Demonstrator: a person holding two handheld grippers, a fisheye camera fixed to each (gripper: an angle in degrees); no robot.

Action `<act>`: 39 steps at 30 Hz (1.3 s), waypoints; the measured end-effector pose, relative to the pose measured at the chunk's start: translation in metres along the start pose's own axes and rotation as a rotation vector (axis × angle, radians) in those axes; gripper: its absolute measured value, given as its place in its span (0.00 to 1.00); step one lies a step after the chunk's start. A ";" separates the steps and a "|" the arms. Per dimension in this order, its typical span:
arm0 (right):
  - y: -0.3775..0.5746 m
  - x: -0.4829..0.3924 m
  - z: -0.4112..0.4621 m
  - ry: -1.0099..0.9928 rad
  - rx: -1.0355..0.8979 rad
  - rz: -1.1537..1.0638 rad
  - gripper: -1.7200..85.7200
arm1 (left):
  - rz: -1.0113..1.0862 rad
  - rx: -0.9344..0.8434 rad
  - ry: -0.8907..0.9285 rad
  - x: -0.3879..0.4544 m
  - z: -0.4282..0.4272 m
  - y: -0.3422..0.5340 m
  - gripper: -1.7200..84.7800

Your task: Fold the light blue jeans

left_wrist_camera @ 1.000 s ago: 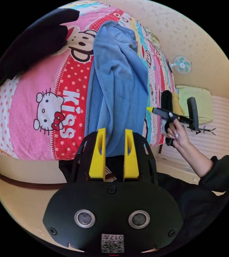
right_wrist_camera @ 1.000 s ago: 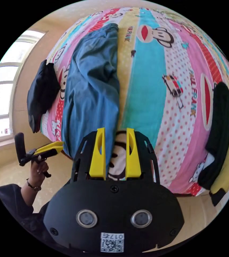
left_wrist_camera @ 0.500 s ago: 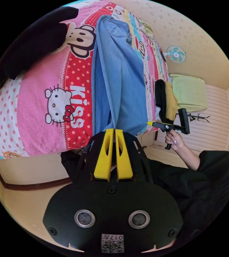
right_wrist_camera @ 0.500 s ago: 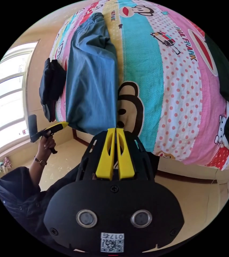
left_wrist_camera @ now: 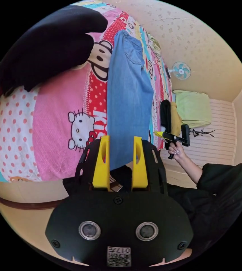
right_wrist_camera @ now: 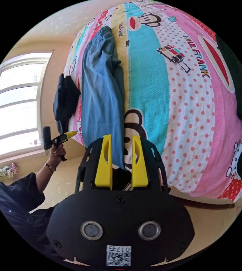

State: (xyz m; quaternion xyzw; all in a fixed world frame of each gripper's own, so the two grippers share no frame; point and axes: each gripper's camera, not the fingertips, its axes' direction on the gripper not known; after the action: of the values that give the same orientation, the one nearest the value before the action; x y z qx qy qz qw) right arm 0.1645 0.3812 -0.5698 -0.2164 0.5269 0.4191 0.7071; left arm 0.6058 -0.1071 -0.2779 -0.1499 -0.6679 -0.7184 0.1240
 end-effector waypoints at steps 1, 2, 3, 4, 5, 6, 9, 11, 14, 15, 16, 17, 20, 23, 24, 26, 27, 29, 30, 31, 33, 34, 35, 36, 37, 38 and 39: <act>-0.004 0.004 0.000 -0.014 0.013 -0.002 0.15 | 0.012 0.020 0.024 -0.005 0.002 -0.014 0.17; -0.014 0.013 0.002 -0.036 0.031 0.000 0.16 | 0.027 0.047 0.045 -0.010 0.002 -0.028 0.18; -0.022 0.022 0.005 -0.064 0.045 -0.001 0.16 | 0.032 0.059 0.054 -0.014 0.003 -0.034 0.18; -0.026 0.026 0.006 -0.081 0.049 -0.002 0.17 | 0.027 0.076 0.068 -0.024 0.004 -0.046 0.18; -0.032 0.036 0.011 -0.116 0.045 -0.001 0.17 | 0.011 0.089 0.083 -0.036 0.006 -0.055 0.20; -0.034 0.047 0.017 -0.147 0.028 -0.002 0.18 | 0.002 0.088 0.094 -0.043 0.009 -0.058 0.20; -0.017 0.075 0.017 -0.261 0.055 -0.018 0.18 | 0.002 0.050 0.239 -0.070 0.024 -0.060 0.19; 0.000 0.089 0.019 -0.370 0.032 -0.029 0.18 | 0.044 -0.048 0.308 -0.073 0.042 -0.049 0.18; 0.037 0.096 0.027 -0.418 -0.035 -0.069 0.18 | 0.069 -0.102 0.292 -0.067 0.056 -0.029 0.18; 0.050 0.097 0.032 -0.455 -0.049 -0.076 0.18 | 0.063 -0.100 0.299 -0.067 0.058 -0.027 0.18; 0.055 0.098 0.034 -0.475 -0.053 -0.075 0.18 | 0.050 -0.082 0.316 -0.070 0.059 -0.026 0.18; 0.061 0.101 0.039 -0.510 -0.049 -0.067 0.18 | 0.039 -0.073 0.317 -0.073 0.060 -0.029 0.18; 0.060 0.106 0.052 -0.540 -0.063 -0.057 0.17 | 0.037 -0.100 0.301 -0.082 0.071 -0.044 0.16; 0.051 0.098 0.070 -0.565 -0.161 -0.090 0.14 | 0.051 -0.156 0.317 -0.083 0.086 -0.056 0.12; 0.051 0.091 0.076 -0.552 -0.228 -0.114 0.11 | 0.046 -0.178 0.323 -0.083 0.090 -0.057 0.12; 0.061 0.084 0.077 -0.494 -0.276 -0.141 0.08 | 0.008 -0.234 0.319 -0.082 0.098 -0.054 0.07; 0.071 0.085 0.071 -0.494 -0.259 -0.136 0.06 | 0.002 -0.219 0.309 -0.081 0.094 -0.052 0.06; 0.088 0.087 0.056 -0.530 -0.226 -0.122 0.05 | -0.001 -0.151 0.299 -0.072 0.072 -0.039 0.03; 0.101 0.080 0.044 -0.532 -0.223 -0.150 0.04 | 0.005 -0.146 0.305 -0.068 0.067 -0.035 0.03; 0.107 0.075 0.038 -0.530 -0.227 -0.171 0.04 | 0.034 -0.149 0.319 -0.055 0.057 -0.027 0.02; 0.136 0.049 0.008 -0.536 -0.233 -0.250 0.03 | 0.106 -0.157 0.352 -0.026 0.038 -0.014 0.02; 0.143 0.041 -0.001 -0.547 -0.222 -0.269 0.03 | 0.155 -0.141 0.378 -0.003 0.021 -0.006 0.02; 0.157 0.026 -0.022 -0.584 -0.192 -0.310 0.03 | 0.201 -0.113 0.412 0.021 0.000 0.001 0.02; 0.168 0.010 -0.045 -0.632 -0.148 -0.347 0.02 | 0.224 -0.098 0.425 0.034 -0.012 0.004 0.02; 0.174 0.002 -0.059 -0.654 -0.121 -0.365 0.02 | 0.274 -0.059 0.443 0.060 -0.037 0.010 0.02; 0.183 -0.015 -0.085 -0.691 -0.069 -0.407 0.02 | 0.327 -0.014 0.455 0.089 -0.065 0.014 0.02; 0.191 -0.035 -0.113 -0.716 -0.021 -0.463 0.02 | 0.355 0.010 0.461 0.103 -0.078 0.015 0.02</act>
State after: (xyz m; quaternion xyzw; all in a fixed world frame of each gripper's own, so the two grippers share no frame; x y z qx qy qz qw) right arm -0.0592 0.3903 -0.5514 -0.1771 0.1814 0.3035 0.9185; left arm 0.5124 -0.1838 -0.2298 -0.0967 -0.5888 -0.6974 0.3970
